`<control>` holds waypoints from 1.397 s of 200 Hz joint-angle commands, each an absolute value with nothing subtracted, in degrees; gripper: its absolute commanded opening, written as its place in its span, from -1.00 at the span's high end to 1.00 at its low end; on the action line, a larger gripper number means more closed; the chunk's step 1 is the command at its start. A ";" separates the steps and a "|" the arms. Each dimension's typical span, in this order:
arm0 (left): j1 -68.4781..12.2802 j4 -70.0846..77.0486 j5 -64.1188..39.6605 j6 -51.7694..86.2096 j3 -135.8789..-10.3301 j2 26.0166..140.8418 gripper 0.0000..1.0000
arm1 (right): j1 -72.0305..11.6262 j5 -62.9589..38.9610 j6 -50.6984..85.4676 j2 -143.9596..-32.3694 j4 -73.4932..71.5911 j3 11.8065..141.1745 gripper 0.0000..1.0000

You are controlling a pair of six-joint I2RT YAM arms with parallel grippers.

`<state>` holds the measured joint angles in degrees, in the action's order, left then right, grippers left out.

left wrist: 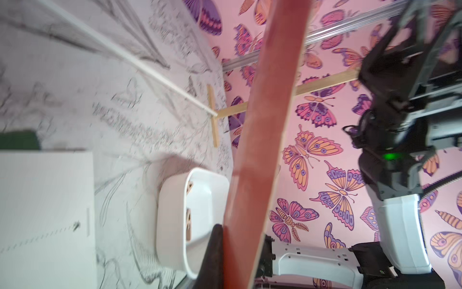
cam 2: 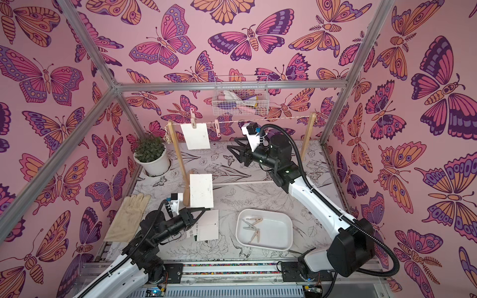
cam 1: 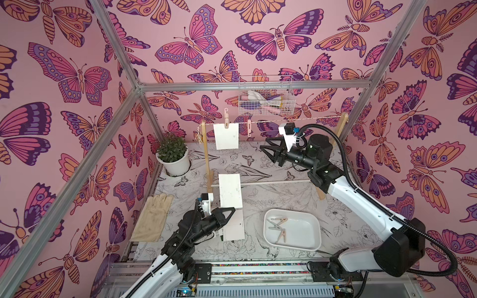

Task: Remove the postcards from the strings
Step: Place the postcard on the postcard, then remove the clamp from the clothesline.

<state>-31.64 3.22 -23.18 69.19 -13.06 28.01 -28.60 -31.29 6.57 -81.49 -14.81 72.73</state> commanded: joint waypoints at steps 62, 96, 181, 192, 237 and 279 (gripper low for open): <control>-33.03 -22.44 -38.75 74.88 -13.84 31.90 0.56 | -28.65 -32.00 9.21 -85.20 -21.96 75.71 -0.11; -33.07 -27.60 -41.00 74.27 -14.20 29.62 -0.54 | -28.65 -36.54 8.66 -88.55 -26.21 76.94 -0.21; -33.04 -19.70 -34.94 64.52 -21.59 23.25 -1.00 | -28.65 -42.19 12.05 -100.19 -35.79 85.91 -0.24; -32.97 -13.30 -34.89 63.22 -21.68 24.88 -1.00 | -28.67 -42.22 11.96 -100.79 -36.02 86.75 -0.24; -33.08 8.91 -31.87 58.74 -21.74 35.67 -1.00 | -28.65 -41.90 11.83 -102.34 -36.34 89.07 -0.24; -33.10 24.25 -32.58 55.08 -22.39 43.33 -1.00 | -28.65 -43.07 9.95 -104.51 -32.47 94.28 -0.24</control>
<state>-32.71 10.79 -32.91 58.89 -21.39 40.88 -28.60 -41.39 11.53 -103.02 -32.95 90.80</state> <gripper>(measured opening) 0.999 0.621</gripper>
